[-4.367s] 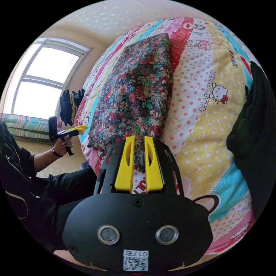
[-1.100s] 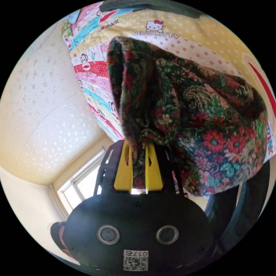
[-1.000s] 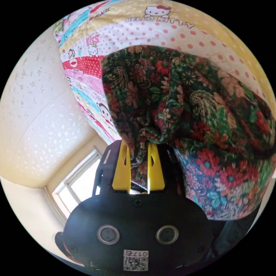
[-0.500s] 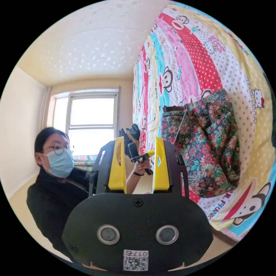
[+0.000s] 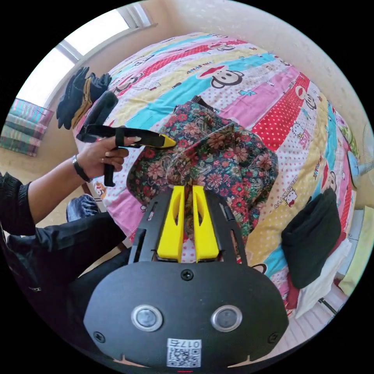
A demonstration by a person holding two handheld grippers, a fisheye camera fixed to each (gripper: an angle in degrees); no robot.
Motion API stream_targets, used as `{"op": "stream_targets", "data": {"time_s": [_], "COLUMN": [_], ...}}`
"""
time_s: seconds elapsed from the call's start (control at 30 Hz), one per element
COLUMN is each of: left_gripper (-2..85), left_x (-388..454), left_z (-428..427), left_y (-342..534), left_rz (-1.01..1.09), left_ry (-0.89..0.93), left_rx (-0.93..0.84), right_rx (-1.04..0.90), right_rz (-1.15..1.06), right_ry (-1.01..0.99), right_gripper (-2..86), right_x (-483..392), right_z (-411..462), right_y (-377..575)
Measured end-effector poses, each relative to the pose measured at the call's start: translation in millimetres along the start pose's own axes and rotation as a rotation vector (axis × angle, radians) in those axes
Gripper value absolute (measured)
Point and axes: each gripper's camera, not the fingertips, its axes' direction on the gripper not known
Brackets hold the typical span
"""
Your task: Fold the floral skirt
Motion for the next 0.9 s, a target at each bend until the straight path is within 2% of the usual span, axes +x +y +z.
{"op": "stream_targets", "data": {"time_s": [0.1, 0.2, 0.3, 0.37, 0.47, 0.57, 0.67, 0.8, 0.9], "left_gripper": [-1.0, -1.0, -1.0, -1.0, -0.9, -0.7, 0.4, 7.3, 10.5], "left_x": [4, 9, 13, 17, 25, 35, 51, 65, 60], "left_z": [4, 7, 9, 12, 17, 12, -8, -35, -34], "left_y": [7, 15, 24, 29, 35, 40, 58, 108, 140], "left_rz": [-0.006, -0.002, -0.005, 0.007, 0.028, 0.044, 0.101, 0.185, 0.181], "left_ry": [0.0, -0.017, -0.027, -0.037, -0.056, -0.041, -0.034, -0.079, -0.123], "left_rx": [0.007, 0.019, 0.038, 0.049, 0.045, 0.047, 0.075, 0.125, 0.099], "right_rx": [0.026, 0.138, 0.184, 0.243, 0.154, 0.271, 0.418, 0.41, 0.323], "right_rz": [0.059, 0.144, 0.309, 0.387, 0.481, 0.572, 0.617, 0.546, 0.494], "right_ry": [-0.019, -0.062, 0.057, -0.136, -0.286, -0.517, -0.555, -0.591, -0.618], "right_gripper": [4.5, 4.0, 3.9, 4.1, 5.0, 8.9, 13.2, 15.8, 15.3], "right_x": [35, 85, 146, 191, 226, 245, 248, 231, 213], "right_z": [-21, -44, -33, 6, 71, 85, 61, 45, 54], "right_y": [-2, -2, 11, 33, 52, 76, 111, 158, 191]}}
